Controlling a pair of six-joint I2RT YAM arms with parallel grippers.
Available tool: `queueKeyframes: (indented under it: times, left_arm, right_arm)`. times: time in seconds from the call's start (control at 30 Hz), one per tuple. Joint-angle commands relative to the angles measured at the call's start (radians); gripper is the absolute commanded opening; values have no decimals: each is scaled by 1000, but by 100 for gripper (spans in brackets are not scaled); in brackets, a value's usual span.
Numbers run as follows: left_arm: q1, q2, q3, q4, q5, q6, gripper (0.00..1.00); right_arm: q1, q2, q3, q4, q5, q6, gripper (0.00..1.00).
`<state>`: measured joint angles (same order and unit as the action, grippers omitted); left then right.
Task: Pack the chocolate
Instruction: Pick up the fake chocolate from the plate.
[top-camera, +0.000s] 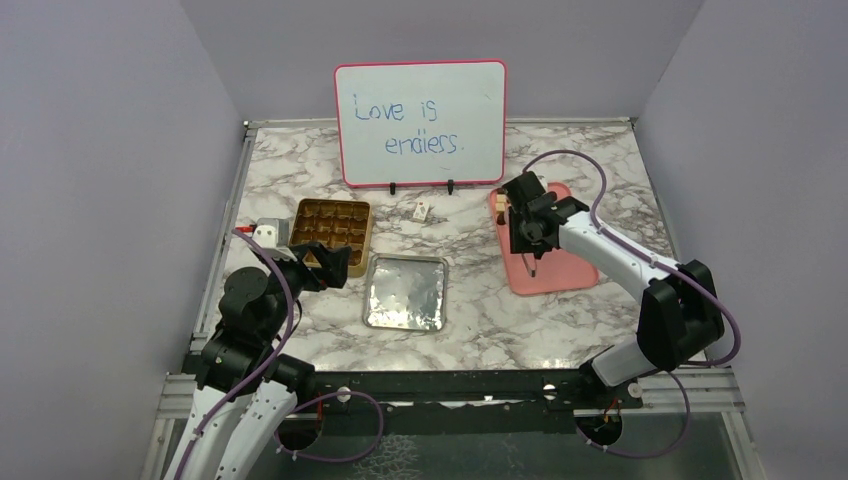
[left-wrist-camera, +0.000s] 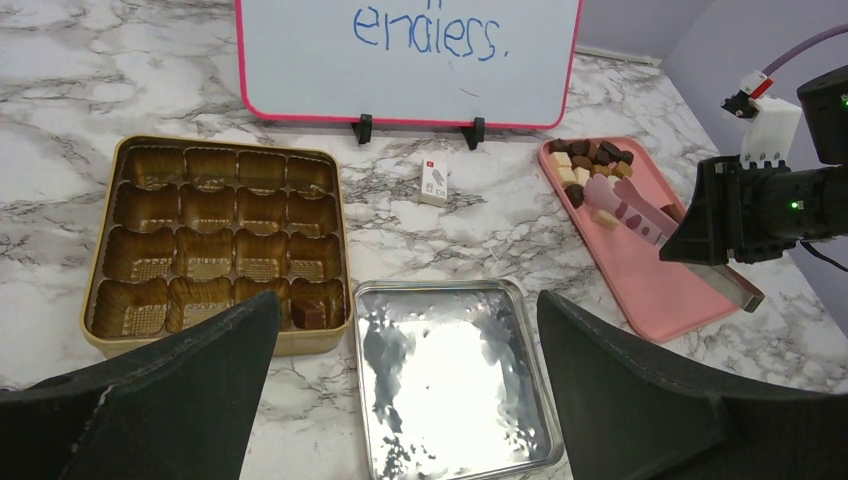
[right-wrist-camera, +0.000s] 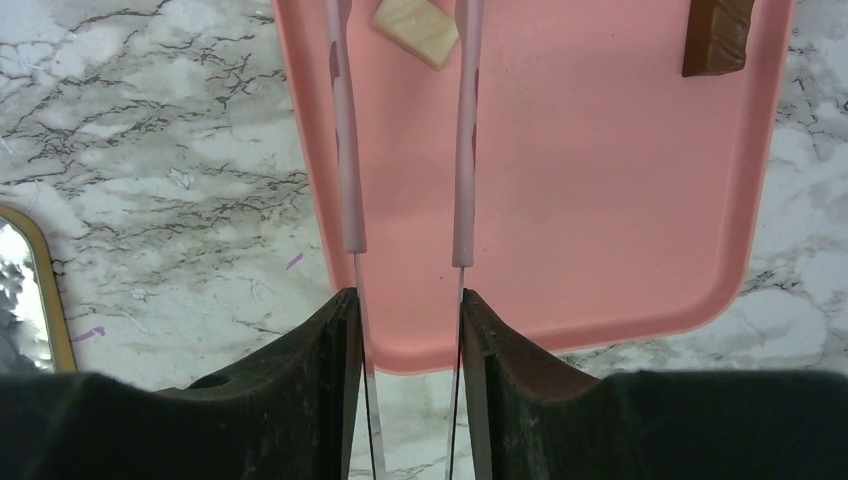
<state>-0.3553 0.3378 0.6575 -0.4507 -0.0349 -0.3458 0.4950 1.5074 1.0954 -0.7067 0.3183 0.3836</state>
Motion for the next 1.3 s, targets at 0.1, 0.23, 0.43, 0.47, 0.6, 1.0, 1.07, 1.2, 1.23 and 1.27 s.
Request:
queueKeyframes:
  times: [0.1,0.23,0.43,0.47,0.6,1.0,1.07,1.2,1.23,1.27]
  left_arm:
    - [-1,1,-9,27,7,13,99]
    - [-1,1,-10,28,11,11,99]
    - [-1,-5,-12,27,10,11,99]
    - [-1,-5,-11,27,10,11,99]
    - [-1,-2,-11,27,11,11,99]
    - [-1,-2,-11,28,10,11,99]
    - [-1,-2,-12,27,10,11,99]
    - [-1,-2,-13,27,9,11,99]
    - [-1,-1,-12,27,9,11,99]
    - [-1,0,-12,27,9,11,99]
  right_arm:
    - [-7,-45,21,-47,-6,-18,43]
    - [-7,-42,15,-49,-32,-30,44]
    - [-7,-41,3,-51,-54,-37,44]
    - [-7,-37,5,-59,-50,-36,43]
    - [-7,-35,6,-67,-62,-42,44]
    - [-7,-70,2,-63,-109,-75,40]
    - [-7,-58,3,-66,-97,-79,40]
    - [-7,-35,11,-80,-52,-82,40]
    - [-7,-28,13,-84,-42,-83,40]
    - [-7,-26,15,-85,-38,-84,40]
